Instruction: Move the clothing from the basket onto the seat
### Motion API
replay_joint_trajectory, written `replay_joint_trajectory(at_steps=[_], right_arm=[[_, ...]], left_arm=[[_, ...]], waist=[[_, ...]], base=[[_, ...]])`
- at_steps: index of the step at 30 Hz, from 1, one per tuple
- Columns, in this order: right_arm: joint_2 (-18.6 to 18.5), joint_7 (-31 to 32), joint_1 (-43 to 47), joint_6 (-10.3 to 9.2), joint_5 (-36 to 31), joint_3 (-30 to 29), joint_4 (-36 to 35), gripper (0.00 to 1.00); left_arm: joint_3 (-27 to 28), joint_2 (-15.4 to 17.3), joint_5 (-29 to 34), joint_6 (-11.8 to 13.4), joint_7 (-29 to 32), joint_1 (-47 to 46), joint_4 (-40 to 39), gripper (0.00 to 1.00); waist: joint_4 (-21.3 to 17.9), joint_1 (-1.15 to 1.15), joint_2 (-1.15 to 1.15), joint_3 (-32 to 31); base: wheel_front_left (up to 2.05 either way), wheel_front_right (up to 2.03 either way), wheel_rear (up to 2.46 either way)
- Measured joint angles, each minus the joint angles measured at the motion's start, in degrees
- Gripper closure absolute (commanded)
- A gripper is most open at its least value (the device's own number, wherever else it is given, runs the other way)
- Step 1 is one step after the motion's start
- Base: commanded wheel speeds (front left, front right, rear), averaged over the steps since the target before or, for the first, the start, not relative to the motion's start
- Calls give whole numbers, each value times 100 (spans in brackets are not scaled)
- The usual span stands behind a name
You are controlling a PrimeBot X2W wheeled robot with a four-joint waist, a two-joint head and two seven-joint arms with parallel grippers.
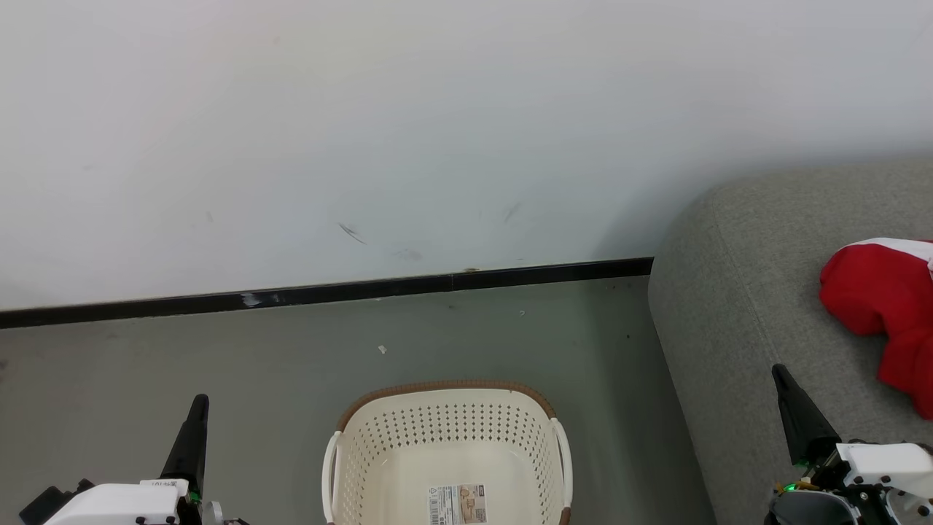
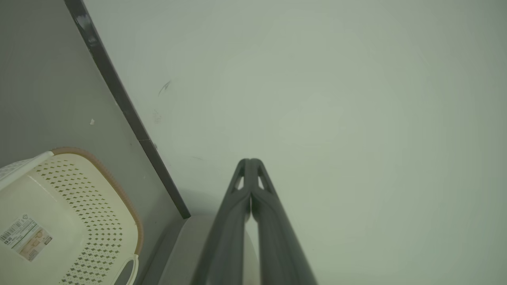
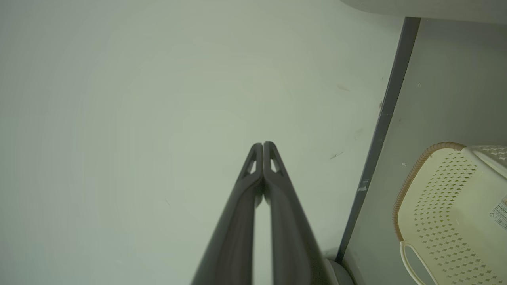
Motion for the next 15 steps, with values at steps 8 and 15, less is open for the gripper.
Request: replay_joint_trajectory(at_steps=[8,15], right_arm=[[2,9,-1,0,-1,-4,1,100],[7,41,-2,0,-1,-9,2,100]], left_arm=[[-1,0,-10,0,0,0,-1,100],[-1,0,-10,0,0,0,-1,100]], waist=[[0,0,0,0],[0,-1,0,0]], base=[[0,0,0],[0,0,0]])
